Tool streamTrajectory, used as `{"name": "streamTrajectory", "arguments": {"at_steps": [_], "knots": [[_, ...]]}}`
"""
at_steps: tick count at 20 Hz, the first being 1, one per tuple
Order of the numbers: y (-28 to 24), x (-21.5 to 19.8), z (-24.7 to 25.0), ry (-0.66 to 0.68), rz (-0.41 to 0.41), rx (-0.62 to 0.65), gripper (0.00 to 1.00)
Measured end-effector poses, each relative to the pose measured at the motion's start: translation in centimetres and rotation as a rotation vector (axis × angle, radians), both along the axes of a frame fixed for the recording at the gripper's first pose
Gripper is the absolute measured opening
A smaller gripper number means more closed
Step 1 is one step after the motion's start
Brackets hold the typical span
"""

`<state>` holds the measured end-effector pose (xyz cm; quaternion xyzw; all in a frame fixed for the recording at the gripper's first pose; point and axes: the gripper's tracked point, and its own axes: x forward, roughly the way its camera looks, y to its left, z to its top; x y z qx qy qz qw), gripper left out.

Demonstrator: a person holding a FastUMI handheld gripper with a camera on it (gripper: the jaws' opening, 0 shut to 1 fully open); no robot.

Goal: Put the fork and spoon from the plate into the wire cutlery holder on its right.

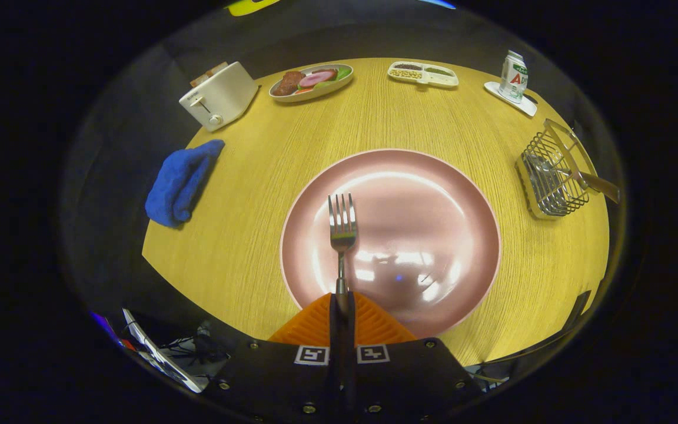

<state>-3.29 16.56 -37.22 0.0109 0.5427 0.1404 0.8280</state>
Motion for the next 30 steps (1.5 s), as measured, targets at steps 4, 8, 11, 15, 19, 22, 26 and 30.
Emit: {"name": "streamTrajectory", "arguments": {"at_steps": [4, 8, 11, 15, 19, 22, 26, 30], "knots": [[-0.7, 1.4, 2.2, -0.031, -0.023, 0.030, 0.03], [-2.9, 3.2, 4.4, -0.067, -0.067, 0.044, 0.03], [-6.2, 4.4, 6.4, -0.098, -0.107, 0.038, 0.03], [-9.9, 6.8, 8.3, -0.131, -0.168, 0.021, 0.03], [-14.4, 8.2, 10.0, -0.145, -0.221, -0.004, 0.03], [-17.4, 8.4, 10.2, -0.125, -0.259, -0.022, 0.03], [-20.0, 8.2, 10.1, -0.105, -0.275, -0.052, 0.03], [-21.7, 7.7, 9.5, -0.060, -0.262, -0.089, 0.03]]}}
